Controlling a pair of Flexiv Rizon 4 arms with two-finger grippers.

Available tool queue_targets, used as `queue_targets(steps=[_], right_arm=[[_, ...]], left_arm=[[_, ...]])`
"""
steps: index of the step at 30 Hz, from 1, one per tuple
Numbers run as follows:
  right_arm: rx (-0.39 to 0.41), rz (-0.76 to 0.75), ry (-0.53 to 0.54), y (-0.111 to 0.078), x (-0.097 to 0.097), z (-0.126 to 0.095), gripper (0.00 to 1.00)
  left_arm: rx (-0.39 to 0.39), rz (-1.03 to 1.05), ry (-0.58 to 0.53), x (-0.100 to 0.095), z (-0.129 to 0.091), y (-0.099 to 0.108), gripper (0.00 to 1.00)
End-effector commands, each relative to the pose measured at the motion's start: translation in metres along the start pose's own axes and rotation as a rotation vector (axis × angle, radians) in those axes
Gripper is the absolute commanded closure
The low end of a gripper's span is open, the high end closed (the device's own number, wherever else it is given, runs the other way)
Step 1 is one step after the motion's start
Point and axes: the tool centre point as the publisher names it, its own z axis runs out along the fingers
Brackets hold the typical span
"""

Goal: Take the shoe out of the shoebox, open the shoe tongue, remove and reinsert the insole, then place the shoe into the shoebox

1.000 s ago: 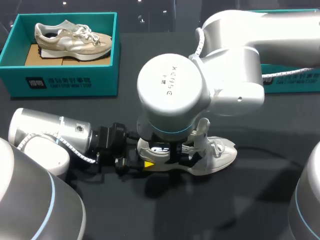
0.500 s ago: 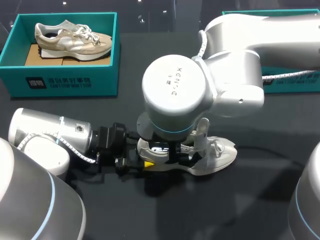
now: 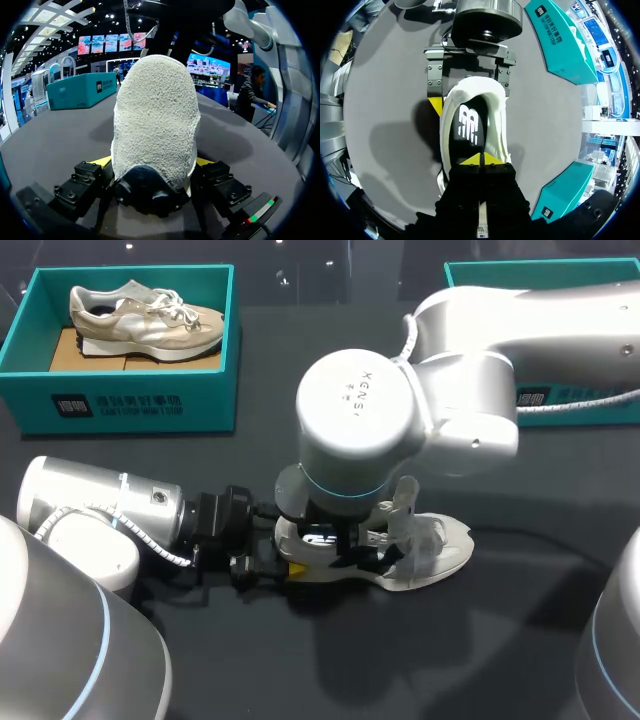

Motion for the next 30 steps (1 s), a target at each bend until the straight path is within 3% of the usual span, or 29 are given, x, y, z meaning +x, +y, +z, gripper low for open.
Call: queue_targets(steps=[1,9,20,27,28,30], right_arm=[[0.002,-0.006,0.018,0.007,-0.005,0.014,1.0],[-0.027,0.013,0.062,0.003,-0.005,0.032,1.0],[-0.011,0.099,0.089,-0.029,0.002,0.046,1.0],[-0.016,0.122,0.077,-0.036,0.0,0.045,1.0],[-0.017,0.121,0.078,-0.035,-0.001,0.046,0.99],[-0.02,0.115,0.085,-0.034,-0.001,0.048,0.84]], left_arm=[[-0.003,0.001,0.0,-0.001,0.001,0.005,1.0],[-0.003,0.001,0.0,-0.001,0.001,0.005,1.0],[-0.003,0.001,0.0,-0.001,0.001,0.005,1.0],[-0.003,0.001,0.0,-0.001,0.001,0.005,1.0],[-0.003,0.001,0.0,-0.001,0.001,0.005,1.0],[-0.003,0.001,0.0,-0.001,0.001,0.005,1.0]])
